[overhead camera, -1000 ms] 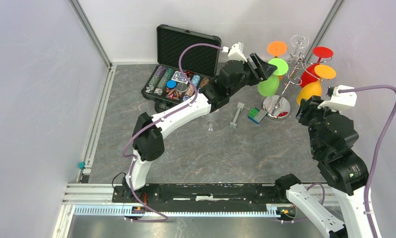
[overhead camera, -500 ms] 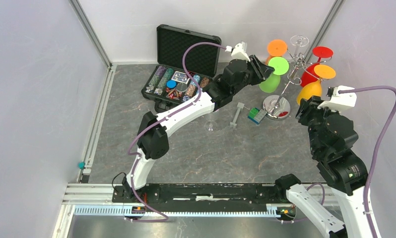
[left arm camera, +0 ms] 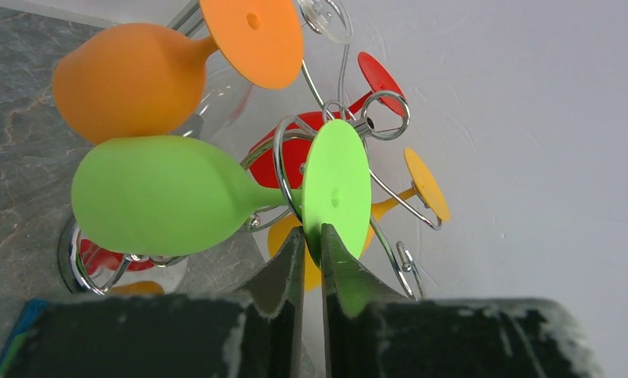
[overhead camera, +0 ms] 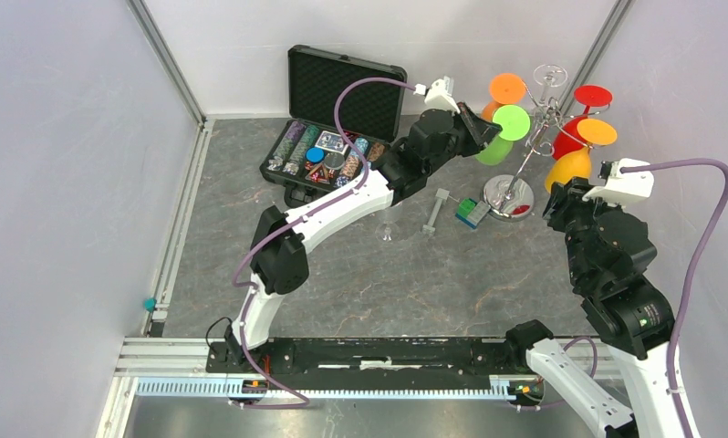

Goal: Take the wine glass off the wine glass rack

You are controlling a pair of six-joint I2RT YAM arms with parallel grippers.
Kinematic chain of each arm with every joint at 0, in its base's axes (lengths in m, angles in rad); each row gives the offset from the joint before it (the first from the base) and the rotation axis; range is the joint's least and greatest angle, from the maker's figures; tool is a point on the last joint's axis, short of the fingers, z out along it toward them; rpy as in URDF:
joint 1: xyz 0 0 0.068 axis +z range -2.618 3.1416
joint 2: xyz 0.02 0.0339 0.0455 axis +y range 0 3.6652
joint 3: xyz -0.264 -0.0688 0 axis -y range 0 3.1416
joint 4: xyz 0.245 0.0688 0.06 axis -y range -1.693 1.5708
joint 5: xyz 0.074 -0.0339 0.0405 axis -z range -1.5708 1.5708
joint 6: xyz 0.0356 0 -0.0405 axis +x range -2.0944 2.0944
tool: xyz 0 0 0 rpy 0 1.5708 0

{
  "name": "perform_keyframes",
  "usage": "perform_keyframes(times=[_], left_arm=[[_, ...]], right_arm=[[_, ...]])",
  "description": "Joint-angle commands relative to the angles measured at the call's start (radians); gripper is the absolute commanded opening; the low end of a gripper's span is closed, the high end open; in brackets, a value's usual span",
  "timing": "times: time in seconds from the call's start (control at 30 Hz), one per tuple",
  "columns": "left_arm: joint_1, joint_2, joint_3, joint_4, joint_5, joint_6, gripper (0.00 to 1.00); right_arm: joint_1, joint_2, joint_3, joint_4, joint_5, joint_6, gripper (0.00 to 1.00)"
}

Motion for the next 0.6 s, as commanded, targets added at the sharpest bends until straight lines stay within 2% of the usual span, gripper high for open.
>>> perform_keyframes(times=[0.0, 0.1, 0.33, 0.57], left_arm=[[0.005, -0.059, -0.024, 0.011, -0.002, 0.001, 0.10], [0.010, -0.065, -0.026, 0.020, 0.013, -0.025, 0.02], [0.023, -0.075, -0.040, 0.101, 0.082, -0.125, 0.02], [0.036, -0.106, -0.069, 0.165, 0.050, -0.156, 0.02]], right_arm=[[-0.002, -0.008, -0.004, 0.034, -0.008, 0.013, 0.42], [-0.003, -0.009, -0.004, 0.034, -0.008, 0.014, 0.42], [-0.002, -0.015, 0.000, 0.034, -0.005, 0.014, 0.42], [-0.002, -0.017, -0.003, 0.034, -0.003, 0.014, 0.42]])
